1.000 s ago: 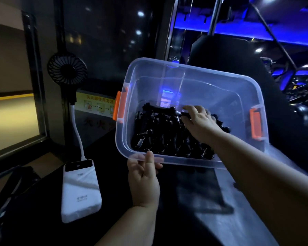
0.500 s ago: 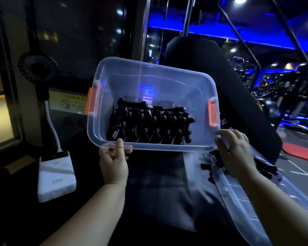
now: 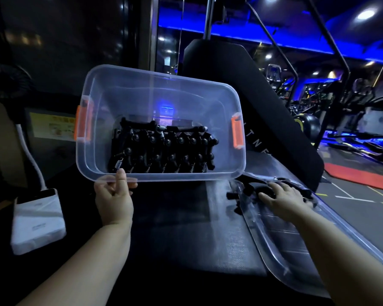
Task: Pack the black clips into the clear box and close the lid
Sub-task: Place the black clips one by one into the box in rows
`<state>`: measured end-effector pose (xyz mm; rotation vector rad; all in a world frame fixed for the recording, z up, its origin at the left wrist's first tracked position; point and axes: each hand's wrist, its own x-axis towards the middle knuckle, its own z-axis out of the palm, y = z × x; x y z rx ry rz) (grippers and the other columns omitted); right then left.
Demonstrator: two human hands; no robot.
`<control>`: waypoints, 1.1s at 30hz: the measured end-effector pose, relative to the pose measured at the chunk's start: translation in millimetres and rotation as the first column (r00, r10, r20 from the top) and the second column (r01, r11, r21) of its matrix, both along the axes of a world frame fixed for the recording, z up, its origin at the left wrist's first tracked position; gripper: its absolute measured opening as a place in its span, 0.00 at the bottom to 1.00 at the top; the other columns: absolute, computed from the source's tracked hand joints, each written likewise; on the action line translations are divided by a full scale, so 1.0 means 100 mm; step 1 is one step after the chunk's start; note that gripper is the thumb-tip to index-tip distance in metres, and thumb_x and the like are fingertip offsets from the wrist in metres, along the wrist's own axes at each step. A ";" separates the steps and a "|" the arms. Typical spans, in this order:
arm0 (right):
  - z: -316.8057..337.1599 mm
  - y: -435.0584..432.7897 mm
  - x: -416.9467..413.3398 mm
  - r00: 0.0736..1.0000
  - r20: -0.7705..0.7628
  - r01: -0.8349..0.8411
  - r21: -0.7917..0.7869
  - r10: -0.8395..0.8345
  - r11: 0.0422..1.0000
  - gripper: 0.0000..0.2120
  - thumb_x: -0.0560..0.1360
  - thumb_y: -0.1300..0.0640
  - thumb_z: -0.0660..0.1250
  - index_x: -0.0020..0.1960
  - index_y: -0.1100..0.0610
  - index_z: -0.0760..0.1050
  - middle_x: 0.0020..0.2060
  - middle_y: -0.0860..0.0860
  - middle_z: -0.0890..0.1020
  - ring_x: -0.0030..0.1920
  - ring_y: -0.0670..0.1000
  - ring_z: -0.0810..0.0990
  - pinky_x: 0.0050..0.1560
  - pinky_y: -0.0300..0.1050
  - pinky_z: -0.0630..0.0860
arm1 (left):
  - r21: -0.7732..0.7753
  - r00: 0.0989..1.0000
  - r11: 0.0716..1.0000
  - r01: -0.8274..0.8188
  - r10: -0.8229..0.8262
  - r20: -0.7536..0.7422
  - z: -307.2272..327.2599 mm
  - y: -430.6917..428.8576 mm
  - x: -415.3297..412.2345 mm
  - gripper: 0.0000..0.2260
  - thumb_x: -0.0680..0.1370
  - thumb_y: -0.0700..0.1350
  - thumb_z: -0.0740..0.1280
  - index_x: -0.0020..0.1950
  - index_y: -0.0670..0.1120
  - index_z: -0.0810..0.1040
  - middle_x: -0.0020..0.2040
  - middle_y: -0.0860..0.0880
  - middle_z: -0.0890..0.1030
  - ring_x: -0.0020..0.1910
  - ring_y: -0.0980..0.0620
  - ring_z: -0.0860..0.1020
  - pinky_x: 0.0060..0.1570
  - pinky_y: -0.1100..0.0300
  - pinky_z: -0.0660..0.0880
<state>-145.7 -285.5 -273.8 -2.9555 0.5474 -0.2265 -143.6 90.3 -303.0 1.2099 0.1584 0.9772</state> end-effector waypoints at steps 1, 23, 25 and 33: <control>0.02 0.01 0.02 1.000 0.003 -0.004 -0.013 0.004 1.000 0.33 0.73 0.29 0.52 0.74 0.39 0.57 0.76 0.47 0.57 0.75 0.55 0.55 0.70 0.61 0.57 | 0.005 1.000 1.000 0.005 -0.005 0.003 -0.01 0.00 0.01 0.10 0.80 0.50 0.62 0.43 0.46 0.71 0.27 0.54 0.80 0.29 0.57 0.79 0.35 0.62 0.74; -0.03 0.08 0.01 0.970 0.163 -0.168 -0.087 0.181 0.982 0.31 0.64 0.25 0.61 0.62 0.39 0.73 0.62 0.47 0.73 0.69 0.53 0.63 0.64 0.53 0.60 | 0.014 1.000 1.000 0.010 -0.010 0.016 0.00 -0.02 0.03 0.09 0.81 0.50 0.60 0.46 0.46 0.69 0.27 0.57 0.80 0.27 0.61 0.76 0.34 0.67 0.72; -0.02 0.08 -0.03 0.963 0.184 -0.186 -0.080 0.198 0.979 0.30 0.63 0.24 0.61 0.59 0.38 0.75 0.60 0.46 0.74 0.68 0.52 0.64 0.64 0.53 0.60 | 0.009 1.000 1.000 0.002 -0.002 0.017 0.01 -0.03 0.00 0.07 0.81 0.49 0.60 0.43 0.52 0.66 0.27 0.57 0.80 0.27 0.61 0.76 0.35 0.66 0.72; -0.07 0.08 -0.11 0.949 0.202 -0.249 0.015 0.241 0.968 0.27 0.65 0.31 0.69 0.60 0.42 0.74 0.63 0.49 0.69 0.68 0.53 0.64 0.66 0.53 0.63 | 0.012 1.000 1.000 0.001 -0.001 0.013 0.00 -0.03 0.01 0.08 0.81 0.50 0.61 0.42 0.53 0.67 0.27 0.57 0.80 0.27 0.60 0.76 0.37 0.62 0.72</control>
